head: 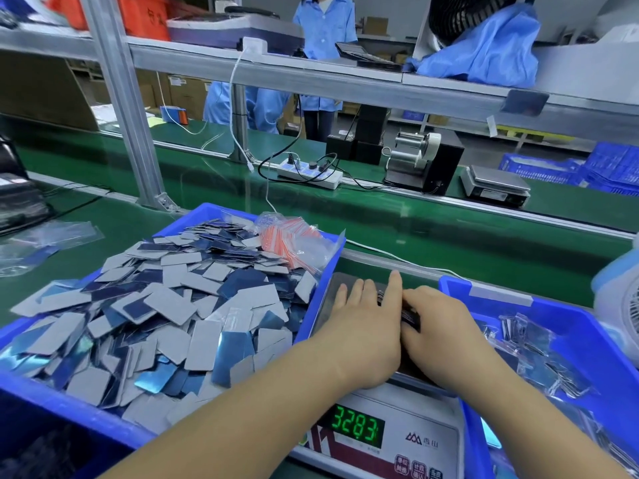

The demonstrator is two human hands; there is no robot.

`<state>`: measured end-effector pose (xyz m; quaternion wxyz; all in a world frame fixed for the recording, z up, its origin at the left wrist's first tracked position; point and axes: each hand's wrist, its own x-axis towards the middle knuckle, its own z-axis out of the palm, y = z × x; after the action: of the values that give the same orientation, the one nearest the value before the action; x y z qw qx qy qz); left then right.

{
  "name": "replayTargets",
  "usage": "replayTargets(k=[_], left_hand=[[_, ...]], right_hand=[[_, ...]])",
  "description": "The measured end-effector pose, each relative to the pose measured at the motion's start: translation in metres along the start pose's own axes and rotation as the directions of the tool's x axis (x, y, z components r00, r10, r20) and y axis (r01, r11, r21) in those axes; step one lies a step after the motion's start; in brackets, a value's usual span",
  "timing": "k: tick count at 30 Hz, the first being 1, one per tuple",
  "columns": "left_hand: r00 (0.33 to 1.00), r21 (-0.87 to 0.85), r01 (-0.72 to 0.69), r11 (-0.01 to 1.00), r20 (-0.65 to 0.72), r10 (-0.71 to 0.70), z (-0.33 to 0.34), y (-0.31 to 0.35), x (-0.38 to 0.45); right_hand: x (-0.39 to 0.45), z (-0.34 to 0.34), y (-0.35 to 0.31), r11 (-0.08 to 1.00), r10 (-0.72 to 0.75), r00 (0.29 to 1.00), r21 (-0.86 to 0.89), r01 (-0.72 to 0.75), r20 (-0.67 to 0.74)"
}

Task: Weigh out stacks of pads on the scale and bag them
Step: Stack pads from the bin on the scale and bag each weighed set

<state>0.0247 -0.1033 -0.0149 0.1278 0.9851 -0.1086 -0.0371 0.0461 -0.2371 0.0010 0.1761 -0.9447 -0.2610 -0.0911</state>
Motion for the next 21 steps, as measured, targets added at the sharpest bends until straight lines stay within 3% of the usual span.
replayTargets(k=[3,5,9,14,21], left_hand=[[1.000,-0.072,-0.005,0.997,0.020,0.007,-0.013,-0.006,0.003],[0.998,-0.140,0.010,0.990,-0.067,-0.020,-0.033,-0.023,0.012],[0.924,-0.105,0.249,0.963,-0.274,-0.268,-0.062,-0.078,0.048],[0.879,0.052,0.437,0.898,-0.238,-0.414,-0.044,-0.117,0.072],[0.816,-0.006,0.497,0.867,-0.335,-0.470,-0.049,-0.119,0.069]], right_hand=[[-0.001,-0.004,0.004,1.000,0.013,1.000,-0.011,-0.013,-0.006],[-0.001,-0.006,0.008,0.996,0.051,0.998,0.076,-0.048,-0.037],[-0.005,0.002,0.008,0.997,0.046,0.999,0.055,-0.047,0.021],[-0.005,0.004,0.008,0.998,0.034,0.999,0.051,-0.035,0.016],[-0.005,0.002,0.005,0.998,0.041,0.999,0.052,-0.042,0.031]])
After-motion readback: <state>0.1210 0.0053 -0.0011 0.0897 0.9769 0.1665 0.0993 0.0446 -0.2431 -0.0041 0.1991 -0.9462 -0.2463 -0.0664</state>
